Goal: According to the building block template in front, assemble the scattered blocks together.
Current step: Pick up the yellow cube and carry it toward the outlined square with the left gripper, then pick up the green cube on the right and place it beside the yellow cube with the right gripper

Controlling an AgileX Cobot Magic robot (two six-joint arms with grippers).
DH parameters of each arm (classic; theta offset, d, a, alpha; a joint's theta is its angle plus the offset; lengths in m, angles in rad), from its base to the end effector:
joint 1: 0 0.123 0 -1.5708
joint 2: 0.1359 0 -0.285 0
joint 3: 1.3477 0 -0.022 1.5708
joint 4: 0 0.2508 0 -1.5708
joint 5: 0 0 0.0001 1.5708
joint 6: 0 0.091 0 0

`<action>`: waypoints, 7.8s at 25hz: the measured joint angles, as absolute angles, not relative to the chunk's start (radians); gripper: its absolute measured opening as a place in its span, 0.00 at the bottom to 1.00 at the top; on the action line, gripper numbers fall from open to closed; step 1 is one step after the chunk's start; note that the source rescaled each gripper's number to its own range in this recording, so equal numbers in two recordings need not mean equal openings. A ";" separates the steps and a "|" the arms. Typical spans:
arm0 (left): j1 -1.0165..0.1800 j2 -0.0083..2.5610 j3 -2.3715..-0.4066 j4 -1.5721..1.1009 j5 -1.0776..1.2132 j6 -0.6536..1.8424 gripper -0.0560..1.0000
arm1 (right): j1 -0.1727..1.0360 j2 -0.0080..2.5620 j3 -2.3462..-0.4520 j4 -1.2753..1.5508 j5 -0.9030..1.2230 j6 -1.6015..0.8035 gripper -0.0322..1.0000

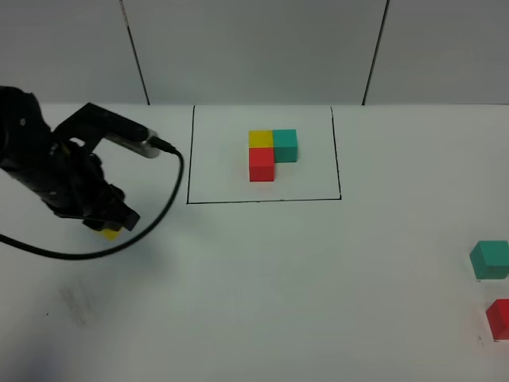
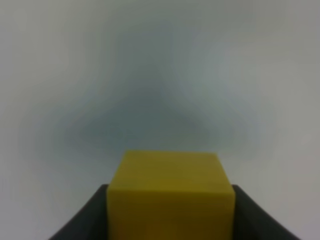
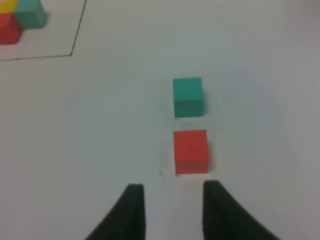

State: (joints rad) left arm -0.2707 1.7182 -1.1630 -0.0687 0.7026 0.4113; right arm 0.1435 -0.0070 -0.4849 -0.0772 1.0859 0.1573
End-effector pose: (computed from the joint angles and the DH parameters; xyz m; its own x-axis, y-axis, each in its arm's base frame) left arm 0.3351 -0.0972 0.2194 -0.7308 0.5669 -0.3801 0.5773 0.8105 0.0990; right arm -0.0044 -0.0069 0.2712 -0.4859 0.0517 -0.8725 -0.0250 0.9970 0.0730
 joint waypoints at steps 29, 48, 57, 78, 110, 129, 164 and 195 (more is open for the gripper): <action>-0.682 2.046 -1.409 0.104 0.711 0.711 0.05 | 0.143 -0.007 -0.485 -0.077 1.086 0.157 0.04; -0.682 2.137 -1.410 -0.017 0.616 0.890 0.05 | 0.143 -0.007 -0.485 -0.077 1.086 0.157 0.04; -0.683 2.139 -1.411 -0.018 0.616 0.893 0.05 | 0.143 -0.007 -0.485 -0.077 1.086 0.157 0.04; -0.684 1.975 -1.413 -0.018 0.702 0.754 0.90 | 0.143 -0.007 -0.485 -0.077 1.086 0.157 0.04; -0.660 1.144 -1.413 0.800 1.185 -0.482 0.89 | 0.143 -0.007 -0.485 -0.076 1.086 0.157 0.04; -0.660 0.359 -1.145 0.282 1.186 -0.253 0.79 | 0.143 -0.007 -0.485 -0.076 1.086 0.157 0.04; -0.660 -0.006 -0.510 0.105 1.055 -0.233 0.70 | 0.143 -0.007 -0.485 -0.076 1.086 0.157 0.04; 0.110 -0.006 -0.510 0.108 1.055 -0.232 0.67 | 0.143 -0.007 -0.485 -0.076 1.086 0.157 0.04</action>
